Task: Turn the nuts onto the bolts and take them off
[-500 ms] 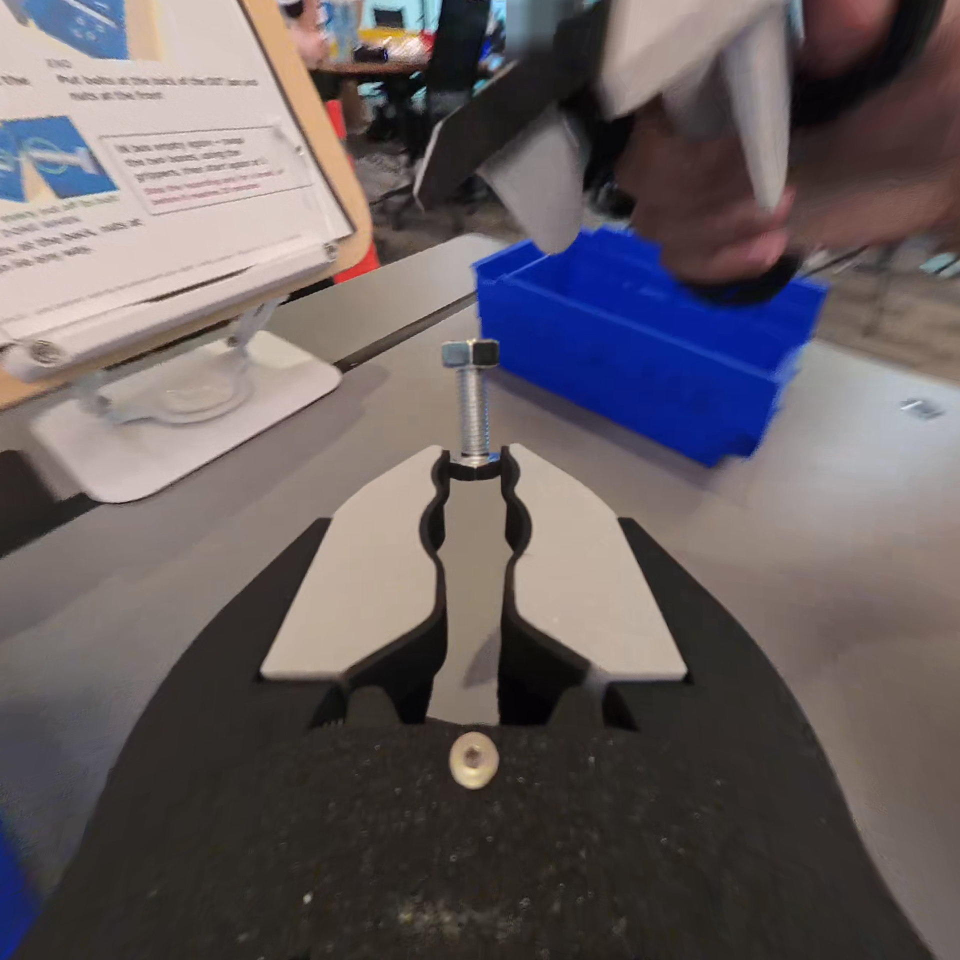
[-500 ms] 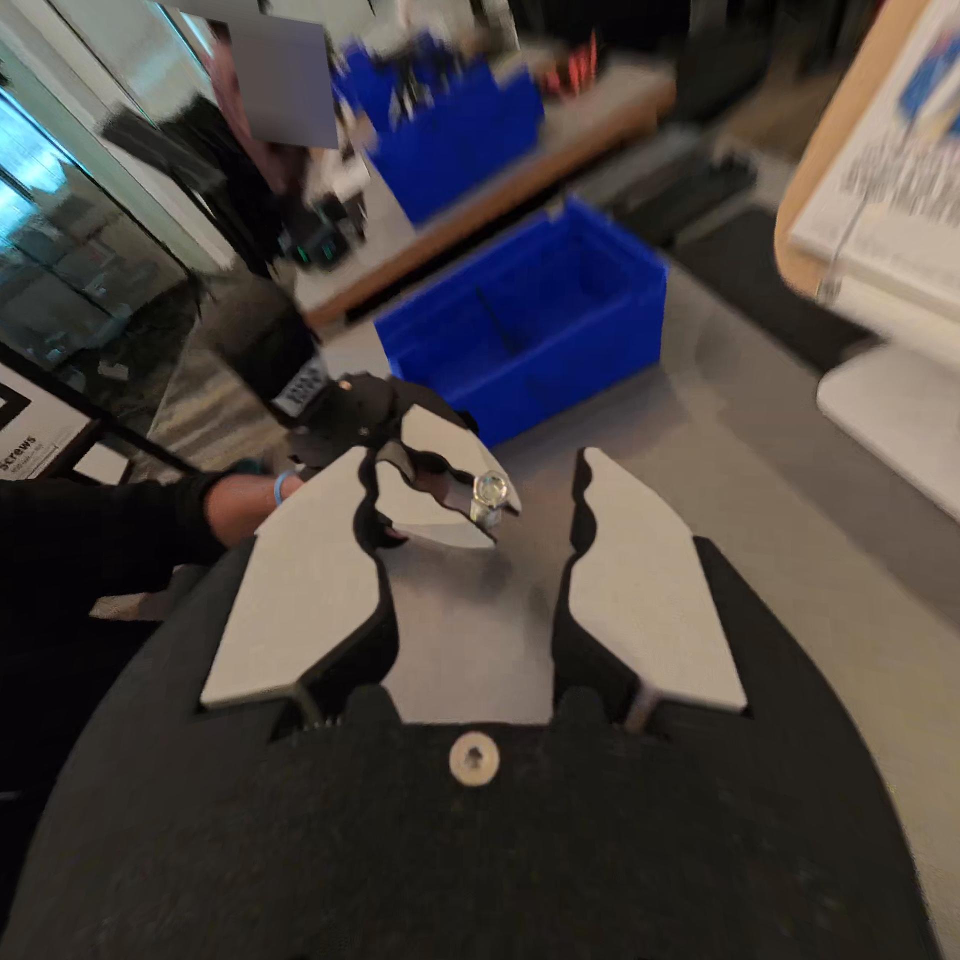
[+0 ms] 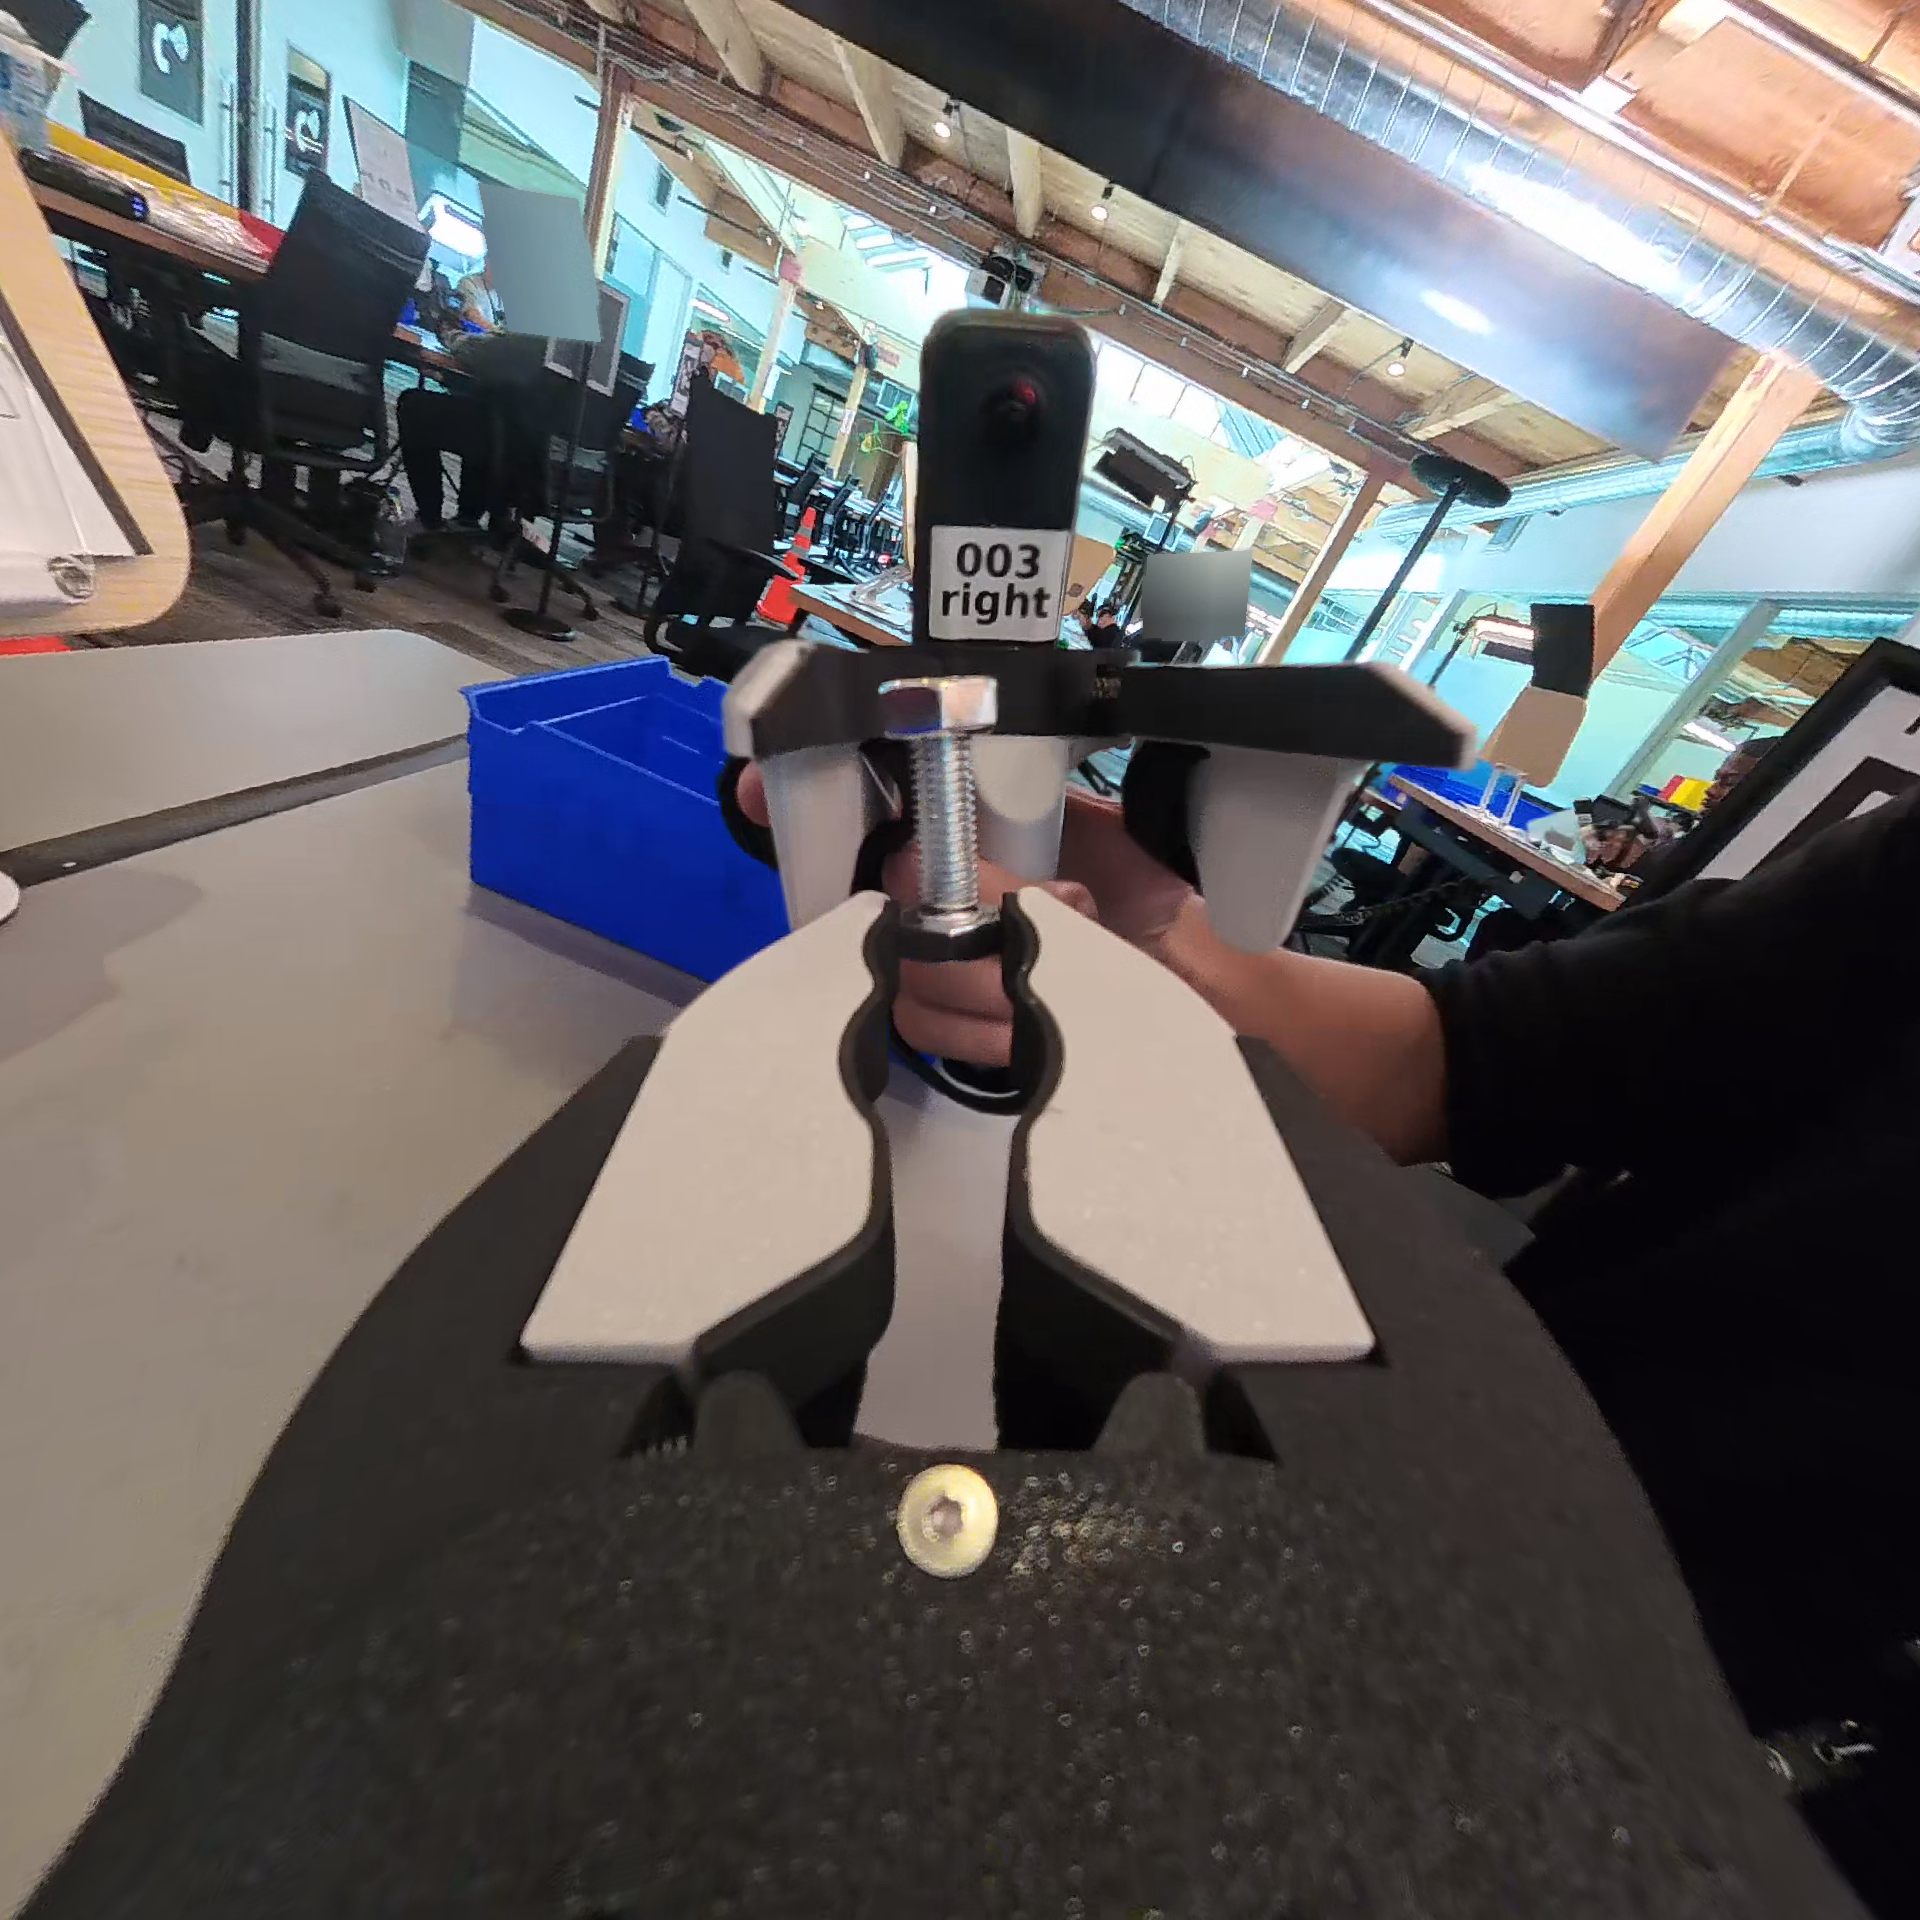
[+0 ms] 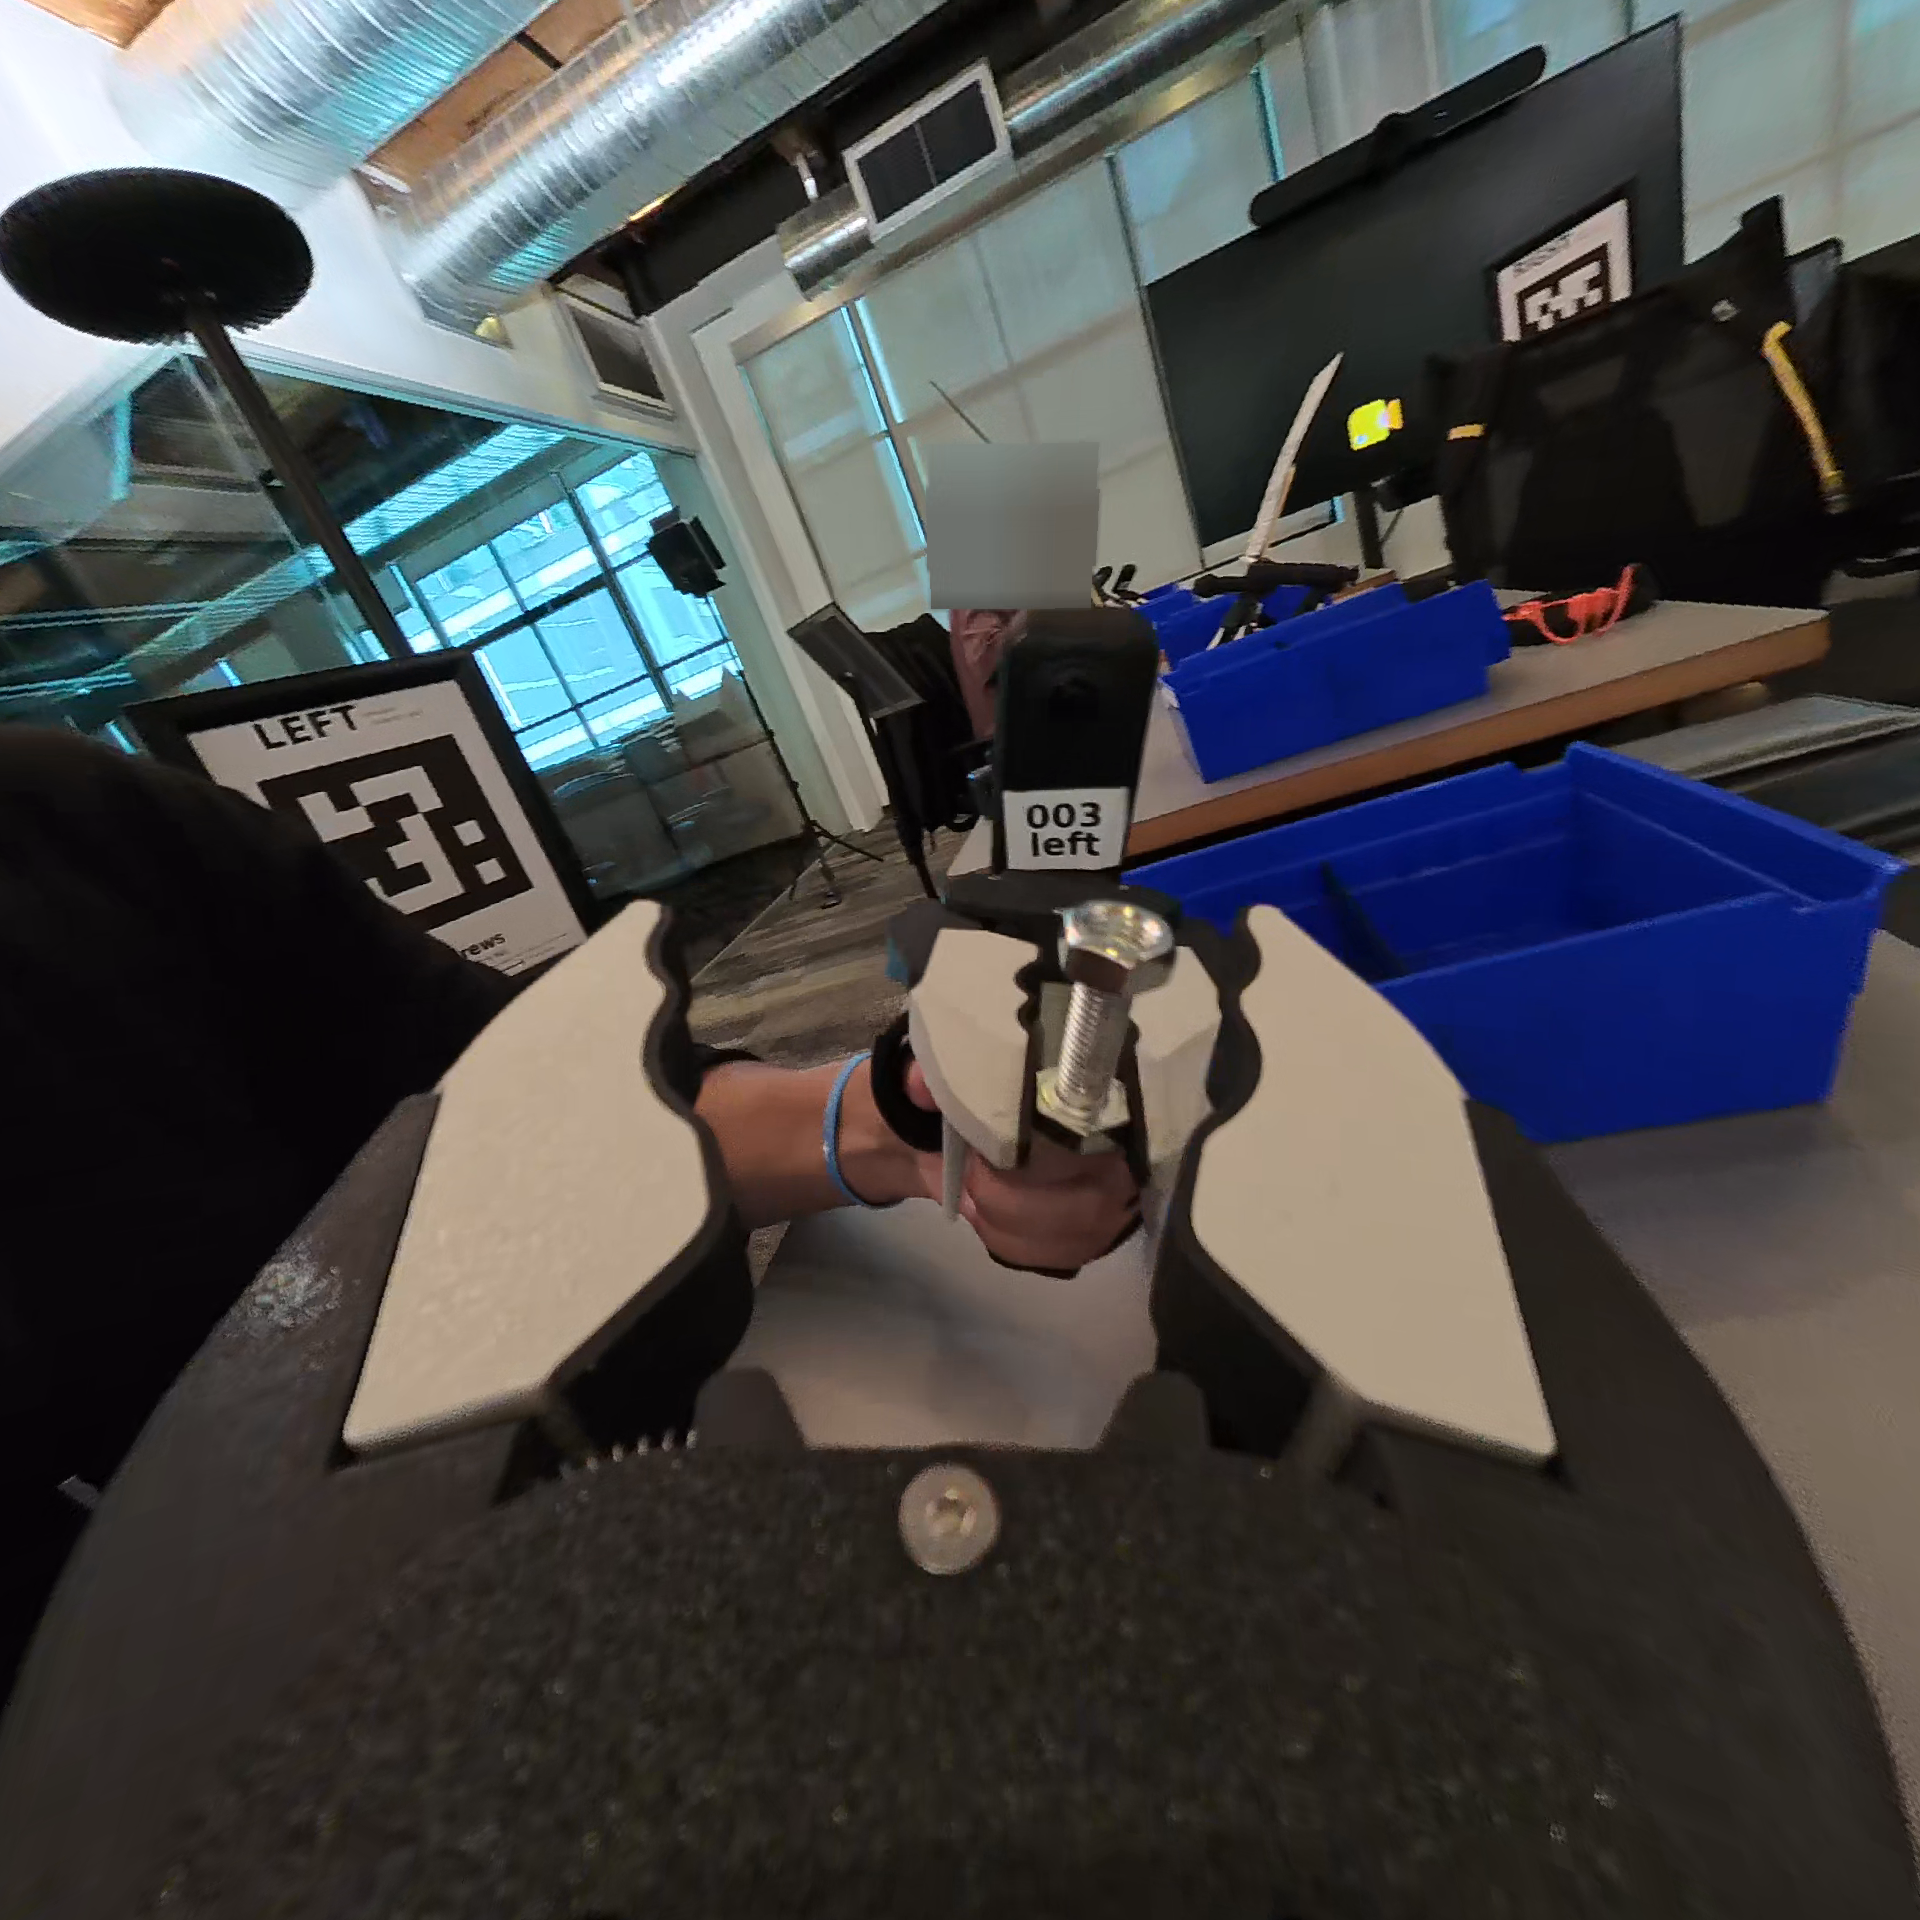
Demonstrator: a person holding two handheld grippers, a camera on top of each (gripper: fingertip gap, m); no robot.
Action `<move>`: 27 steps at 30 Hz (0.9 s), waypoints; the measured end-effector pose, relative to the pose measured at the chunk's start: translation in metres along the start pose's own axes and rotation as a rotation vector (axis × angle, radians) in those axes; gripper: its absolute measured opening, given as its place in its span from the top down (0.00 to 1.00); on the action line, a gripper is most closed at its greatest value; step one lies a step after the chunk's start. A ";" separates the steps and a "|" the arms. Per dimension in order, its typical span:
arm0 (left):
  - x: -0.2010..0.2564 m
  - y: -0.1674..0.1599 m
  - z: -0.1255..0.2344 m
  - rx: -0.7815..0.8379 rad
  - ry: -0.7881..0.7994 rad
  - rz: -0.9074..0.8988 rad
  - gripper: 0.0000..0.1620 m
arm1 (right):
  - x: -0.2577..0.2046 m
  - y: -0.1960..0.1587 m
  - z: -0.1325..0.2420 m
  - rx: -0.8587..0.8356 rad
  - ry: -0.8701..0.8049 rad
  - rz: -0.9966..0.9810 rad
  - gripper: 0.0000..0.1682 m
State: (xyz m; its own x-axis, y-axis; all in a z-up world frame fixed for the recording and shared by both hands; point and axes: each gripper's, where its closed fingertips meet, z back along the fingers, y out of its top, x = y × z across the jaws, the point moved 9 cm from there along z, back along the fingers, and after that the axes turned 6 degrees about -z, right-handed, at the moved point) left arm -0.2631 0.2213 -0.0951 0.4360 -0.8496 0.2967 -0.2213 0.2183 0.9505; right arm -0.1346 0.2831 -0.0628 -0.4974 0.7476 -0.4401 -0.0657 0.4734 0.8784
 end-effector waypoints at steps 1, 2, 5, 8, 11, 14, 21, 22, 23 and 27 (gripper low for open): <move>-0.001 0.000 0.000 -0.002 0.001 -0.001 0.89 | -0.002 0.000 -0.002 0.003 0.013 0.004 0.43; -0.002 -0.001 0.001 -0.004 0.010 0.000 0.89 | -0.003 0.001 -0.003 0.009 0.019 0.006 0.43; -0.006 0.000 0.006 0.019 0.030 0.014 0.89 | -0.005 0.001 0.004 0.024 -0.003 -0.002 0.41; -0.010 0.002 0.012 0.021 0.054 0.013 0.89 | -0.006 -0.001 0.017 0.055 -0.020 -0.007 0.44; -0.007 0.003 0.009 0.022 0.022 0.014 0.89 | 0.001 -0.001 0.023 0.087 -0.068 -0.012 0.42; 0.001 0.002 0.001 0.008 -0.021 0.000 0.89 | 0.004 -0.001 0.008 0.098 -0.039 -0.035 0.38; -0.002 0.004 0.005 0.018 -0.004 0.004 0.89 | -0.009 -0.004 -0.012 0.082 0.031 -0.008 0.36; -0.003 0.003 0.007 0.010 0.005 -0.004 0.89 | -0.010 -0.005 -0.008 0.071 0.017 -0.005 0.35; -0.002 0.004 0.009 0.008 0.010 -0.010 0.89 | -0.011 -0.007 -0.004 0.065 0.006 0.000 0.35; -0.004 0.005 0.009 0.015 0.024 -0.012 0.89 | -0.009 -0.008 0.015 0.097 -0.042 0.005 0.38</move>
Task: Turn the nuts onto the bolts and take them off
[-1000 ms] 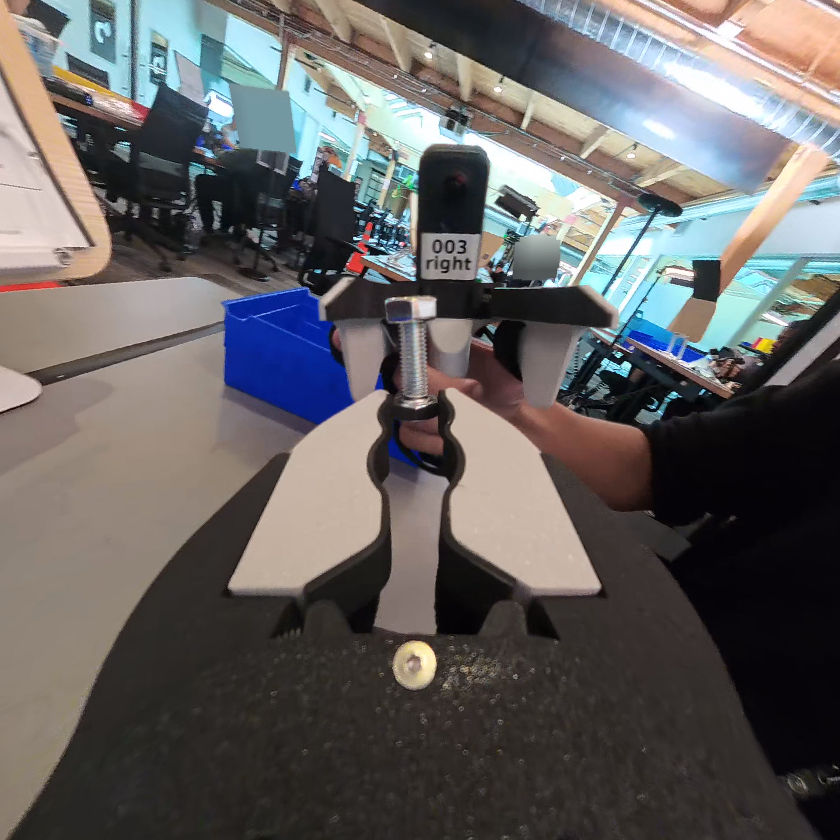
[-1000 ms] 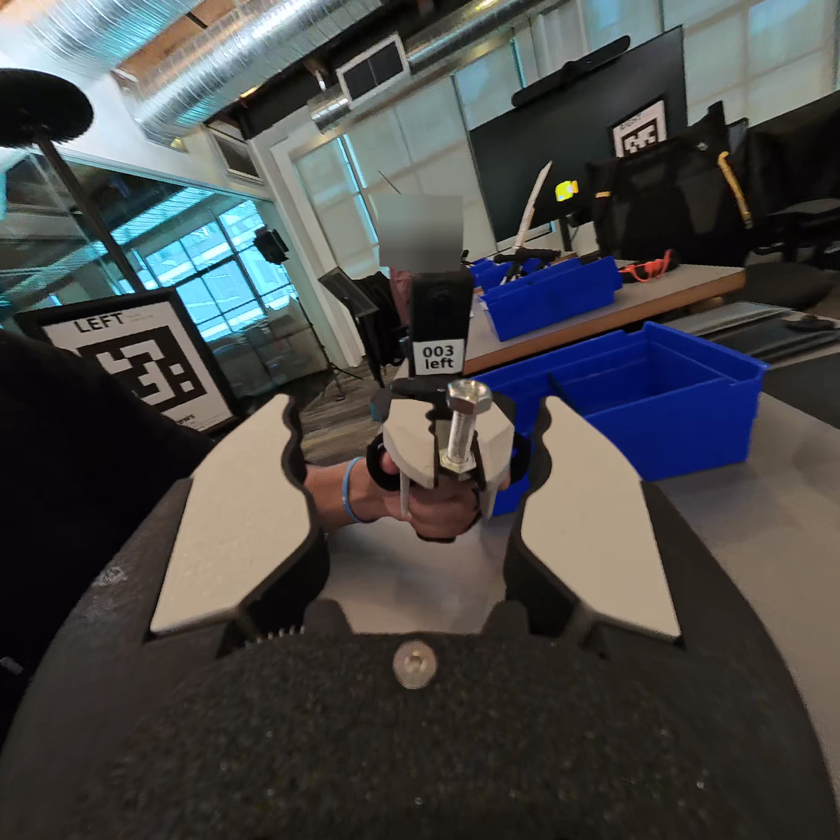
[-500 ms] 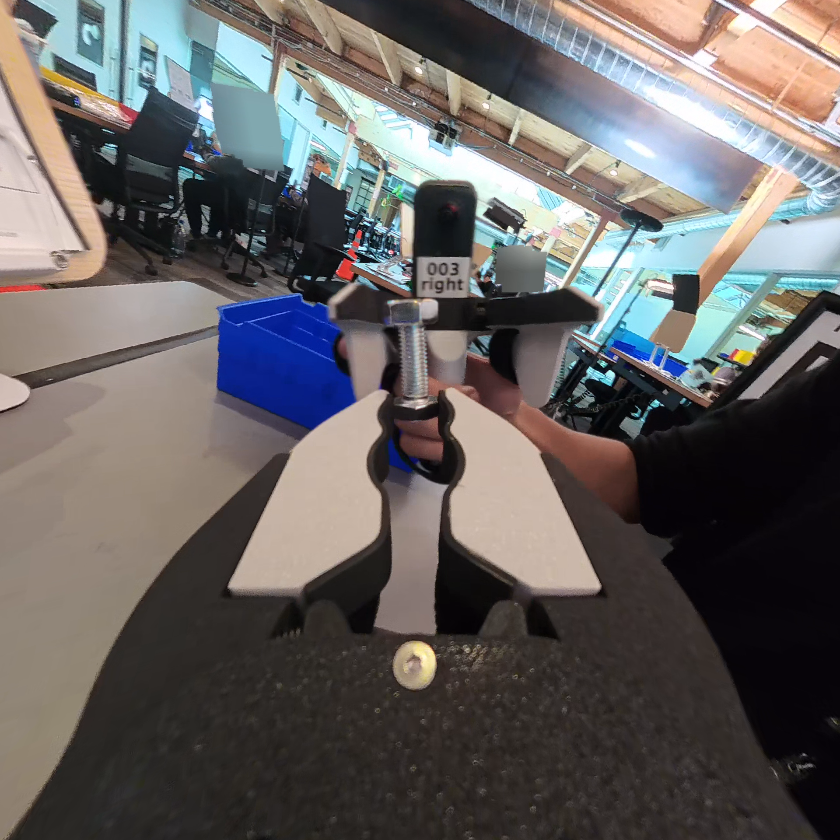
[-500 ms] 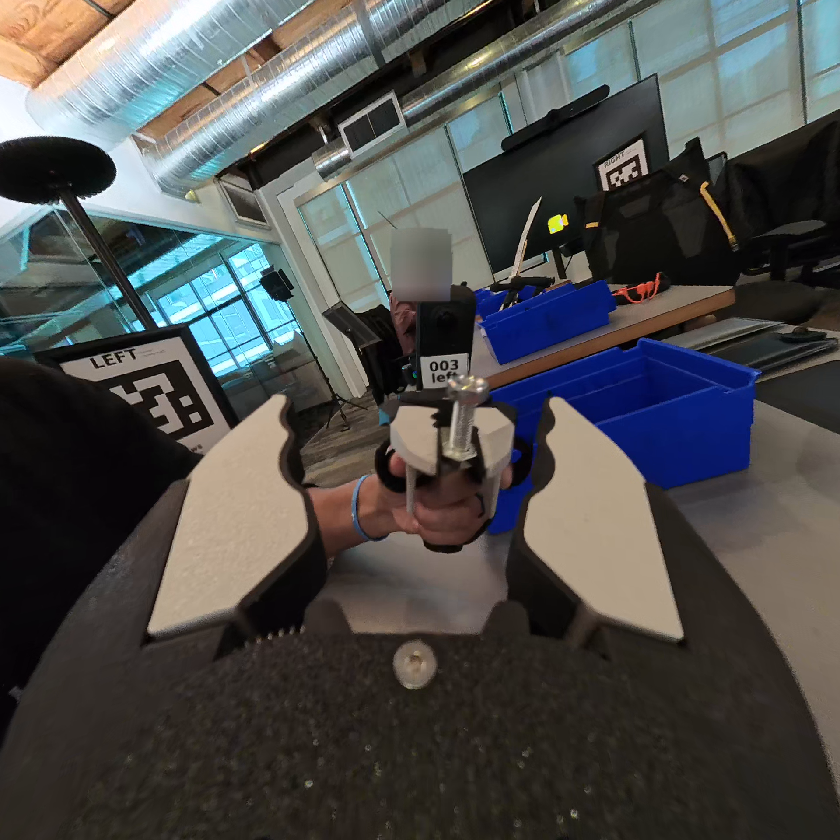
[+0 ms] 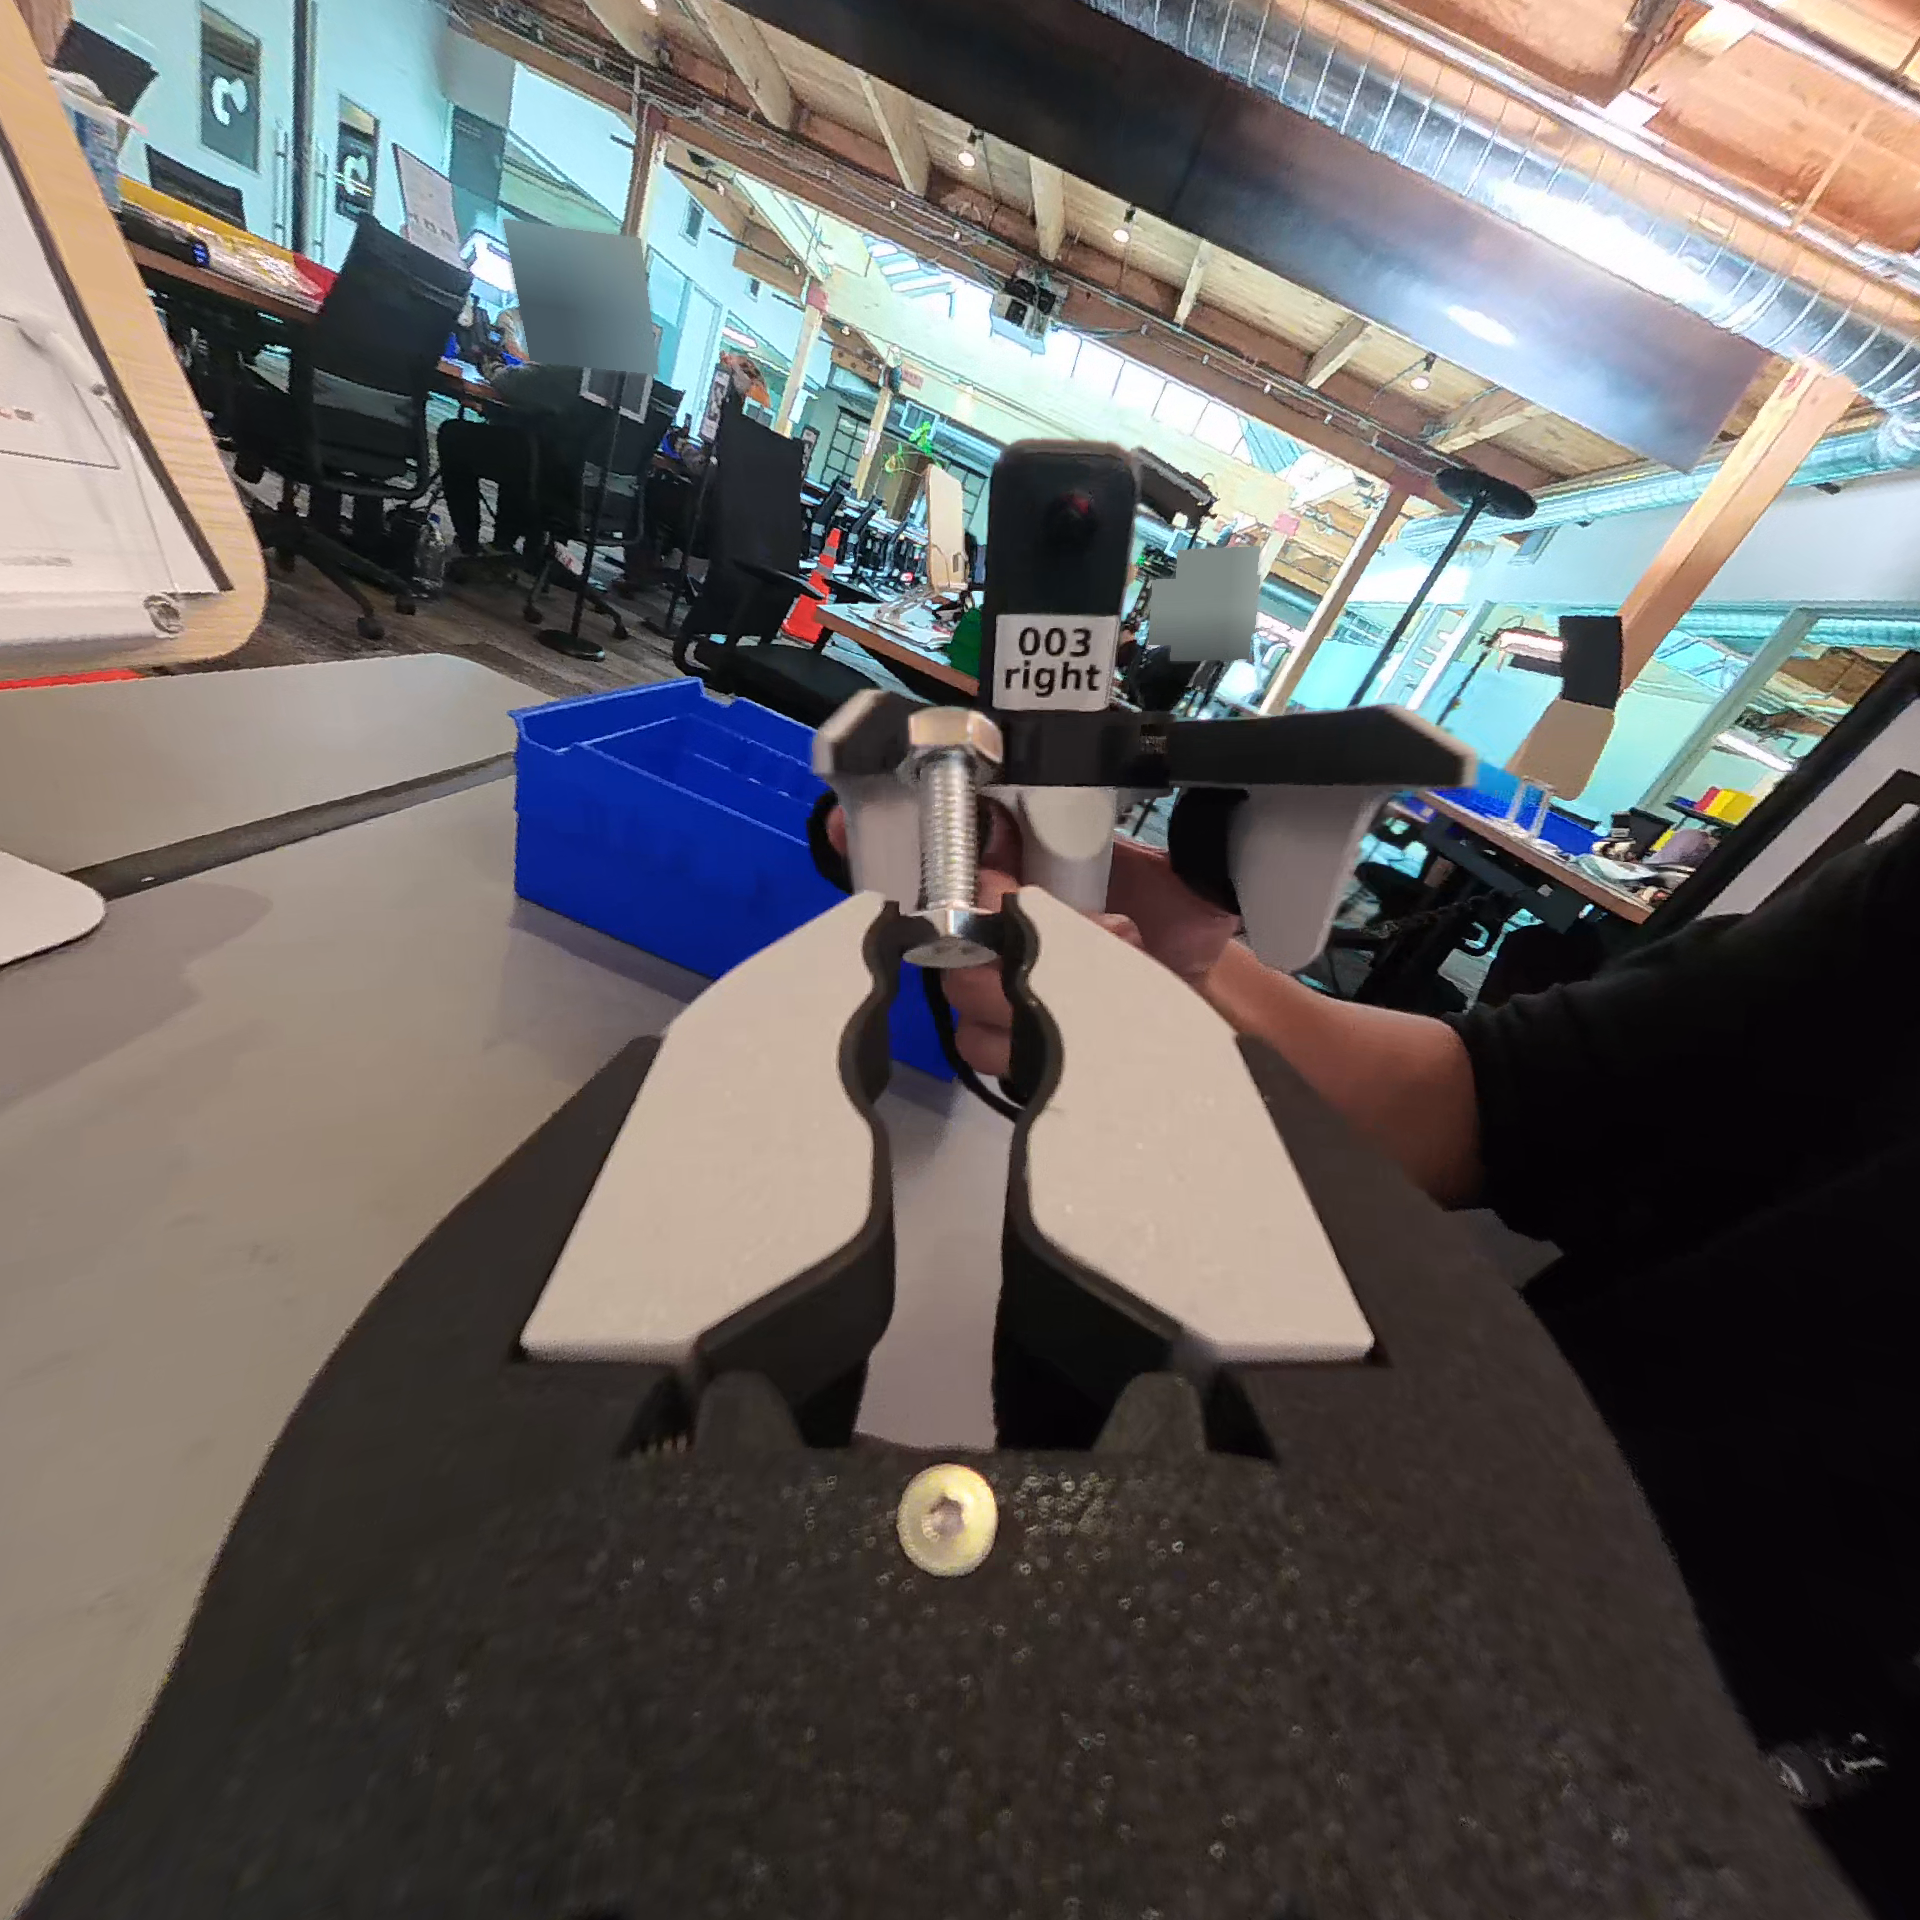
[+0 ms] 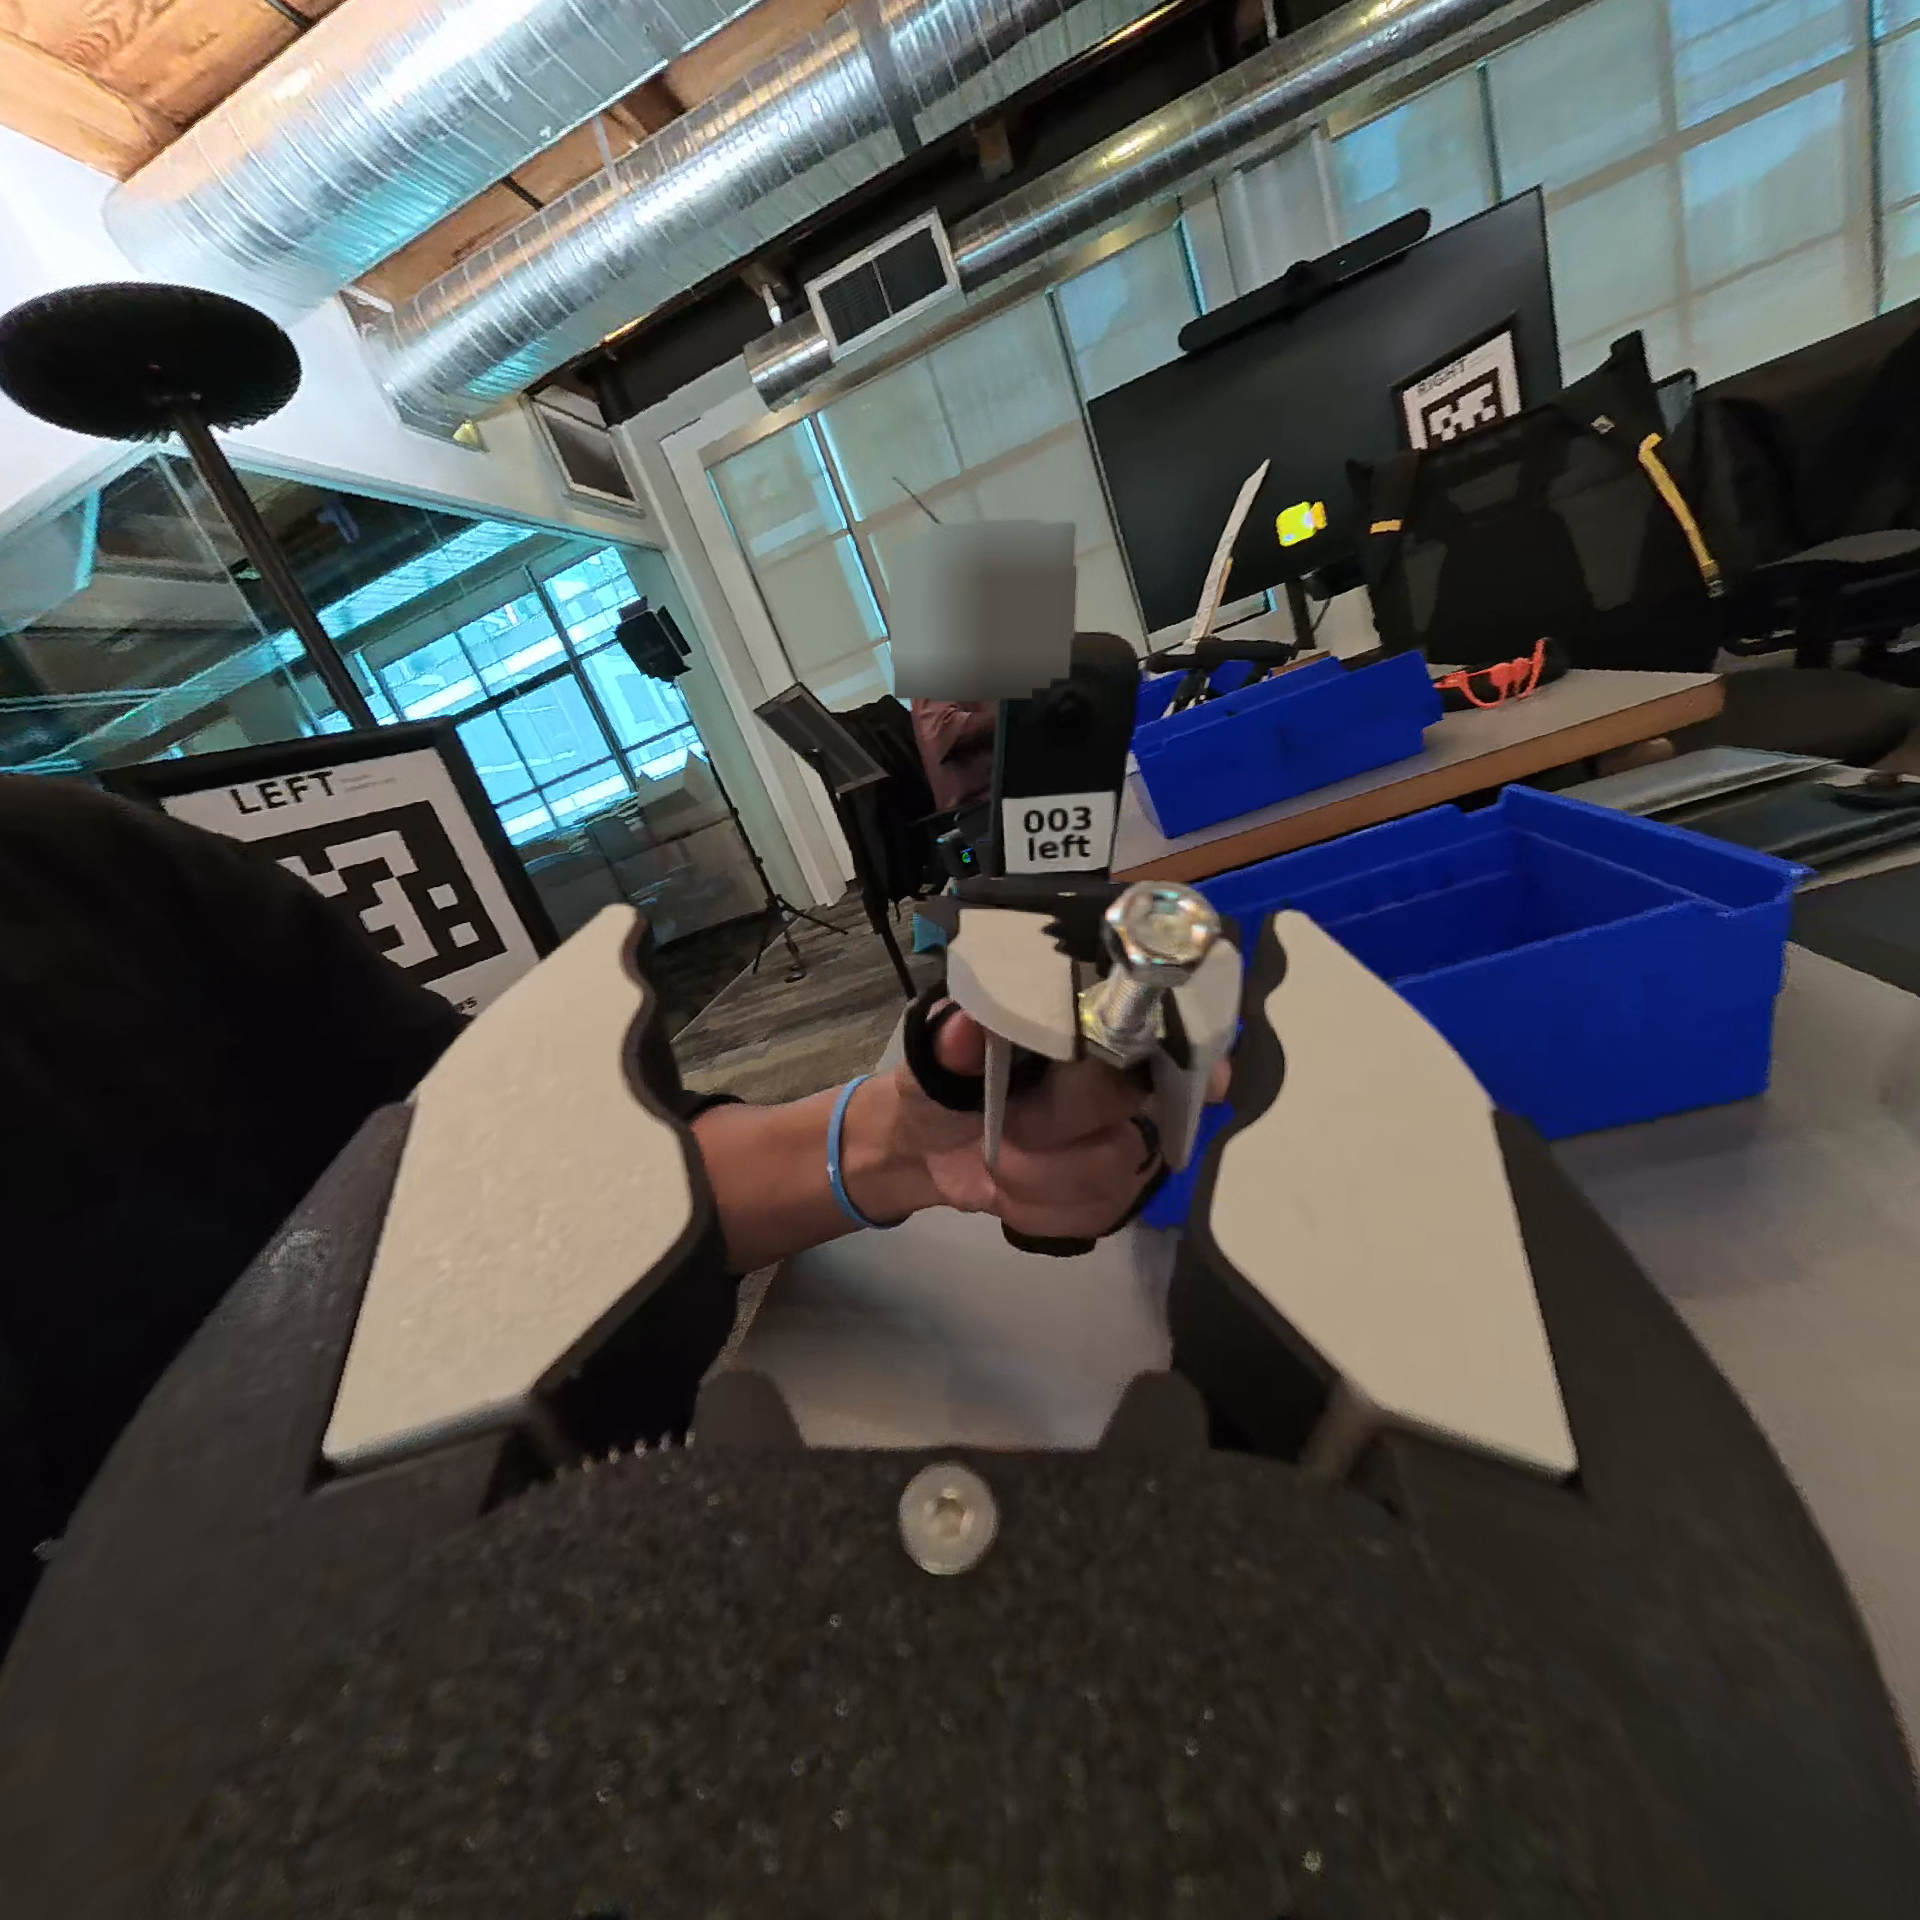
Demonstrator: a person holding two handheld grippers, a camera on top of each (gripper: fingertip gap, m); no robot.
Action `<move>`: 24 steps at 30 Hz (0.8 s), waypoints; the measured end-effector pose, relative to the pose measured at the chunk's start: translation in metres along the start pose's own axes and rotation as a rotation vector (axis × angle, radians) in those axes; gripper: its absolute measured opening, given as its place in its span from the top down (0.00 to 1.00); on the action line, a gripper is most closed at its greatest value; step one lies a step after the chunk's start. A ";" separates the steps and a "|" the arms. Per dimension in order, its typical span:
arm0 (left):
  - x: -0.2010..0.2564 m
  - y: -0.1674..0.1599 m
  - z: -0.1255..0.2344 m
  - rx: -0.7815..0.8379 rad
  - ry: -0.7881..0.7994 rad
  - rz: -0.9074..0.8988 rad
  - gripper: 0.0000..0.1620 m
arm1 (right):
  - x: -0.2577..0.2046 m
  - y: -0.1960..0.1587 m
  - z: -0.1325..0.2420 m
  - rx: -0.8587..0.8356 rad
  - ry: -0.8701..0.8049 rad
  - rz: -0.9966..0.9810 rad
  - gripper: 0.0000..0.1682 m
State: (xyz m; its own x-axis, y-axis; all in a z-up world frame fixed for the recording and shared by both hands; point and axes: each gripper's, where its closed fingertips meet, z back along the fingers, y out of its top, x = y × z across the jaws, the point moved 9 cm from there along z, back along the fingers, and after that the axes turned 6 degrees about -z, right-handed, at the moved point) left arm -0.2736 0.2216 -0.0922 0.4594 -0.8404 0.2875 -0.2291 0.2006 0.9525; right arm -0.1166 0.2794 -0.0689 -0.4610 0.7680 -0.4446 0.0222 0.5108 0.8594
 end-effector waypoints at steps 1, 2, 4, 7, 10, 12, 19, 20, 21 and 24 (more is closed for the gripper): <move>0.000 0.000 -0.001 0.006 -0.016 0.010 0.89 | 0.002 0.001 0.002 0.007 -0.015 0.001 0.37; 0.001 -0.001 -0.001 0.016 -0.020 0.016 0.89 | 0.003 0.001 0.002 0.020 -0.026 0.004 0.36; 0.002 0.000 -0.003 0.045 -0.045 0.038 0.89 | 0.004 0.002 -0.002 0.058 -0.034 0.003 0.33; 0.003 -0.001 -0.005 0.119 -0.088 0.112 0.89 | -0.003 0.003 -0.015 0.139 -0.004 0.049 0.32; -0.002 -0.003 -0.005 0.179 -0.103 0.179 0.90 | -0.010 0.000 -0.024 0.202 0.012 0.058 0.28; -0.005 -0.003 -0.002 0.218 -0.102 0.208 0.90 | -0.012 -0.005 -0.023 0.228 -0.007 0.055 0.26; -0.006 0.001 0.002 0.228 -0.095 0.196 0.90 | -0.008 -0.017 -0.009 0.246 -0.044 0.018 0.27; -0.003 0.000 0.000 0.219 -0.112 0.193 0.89 | -0.006 -0.015 -0.011 0.246 -0.043 0.011 0.27; -0.001 0.000 -0.002 0.209 -0.119 0.186 0.89 | -0.005 -0.013 -0.014 0.246 -0.037 0.006 0.27; 0.004 0.000 -0.006 0.178 -0.132 0.161 0.89 | -0.005 -0.005 -0.027 0.236 0.002 0.005 0.27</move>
